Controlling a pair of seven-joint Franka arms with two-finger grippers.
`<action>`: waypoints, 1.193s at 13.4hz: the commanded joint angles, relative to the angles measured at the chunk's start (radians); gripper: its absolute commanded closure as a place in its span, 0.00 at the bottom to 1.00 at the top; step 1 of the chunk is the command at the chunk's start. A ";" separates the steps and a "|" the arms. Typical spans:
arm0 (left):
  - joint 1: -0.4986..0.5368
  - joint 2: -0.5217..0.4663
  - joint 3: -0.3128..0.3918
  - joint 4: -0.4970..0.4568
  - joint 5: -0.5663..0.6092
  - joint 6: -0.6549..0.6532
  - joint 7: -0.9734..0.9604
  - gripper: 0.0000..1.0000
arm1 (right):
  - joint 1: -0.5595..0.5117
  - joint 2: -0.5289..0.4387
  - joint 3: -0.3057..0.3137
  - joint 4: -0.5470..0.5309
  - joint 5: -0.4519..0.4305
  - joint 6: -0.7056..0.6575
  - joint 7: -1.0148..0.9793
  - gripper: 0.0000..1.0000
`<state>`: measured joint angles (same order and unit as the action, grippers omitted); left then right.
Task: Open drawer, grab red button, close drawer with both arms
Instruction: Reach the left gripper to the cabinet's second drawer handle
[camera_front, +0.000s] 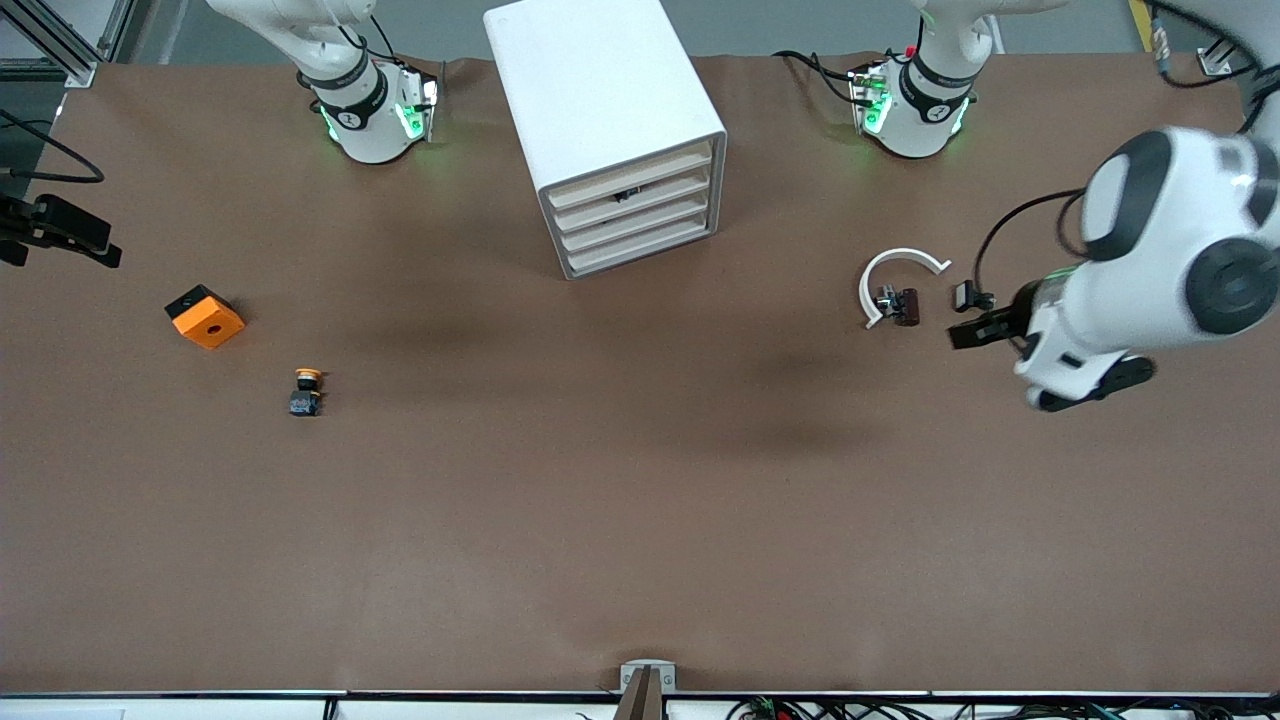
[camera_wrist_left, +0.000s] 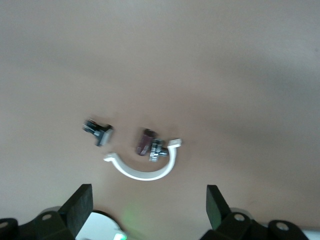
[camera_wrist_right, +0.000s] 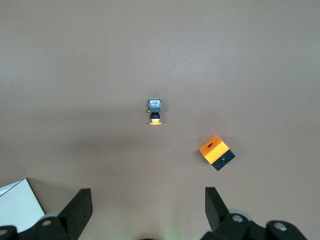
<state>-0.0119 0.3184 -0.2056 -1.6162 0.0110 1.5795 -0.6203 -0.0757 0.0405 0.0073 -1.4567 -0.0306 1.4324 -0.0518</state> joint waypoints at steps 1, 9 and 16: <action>-0.028 0.112 -0.003 0.039 -0.060 0.030 -0.181 0.00 | -0.006 0.013 0.006 0.027 0.014 -0.012 0.006 0.00; -0.146 0.362 -0.001 0.133 -0.287 0.059 -1.062 0.00 | 0.007 0.013 0.010 0.027 0.011 -0.010 0.007 0.00; -0.212 0.468 -0.001 0.114 -0.684 -0.021 -1.327 0.00 | 0.050 0.015 0.010 0.027 0.001 -0.009 0.003 0.00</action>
<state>-0.1927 0.7738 -0.2096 -1.5226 -0.5918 1.5941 -1.8644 -0.0384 0.0413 0.0183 -1.4550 -0.0306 1.4328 -0.0518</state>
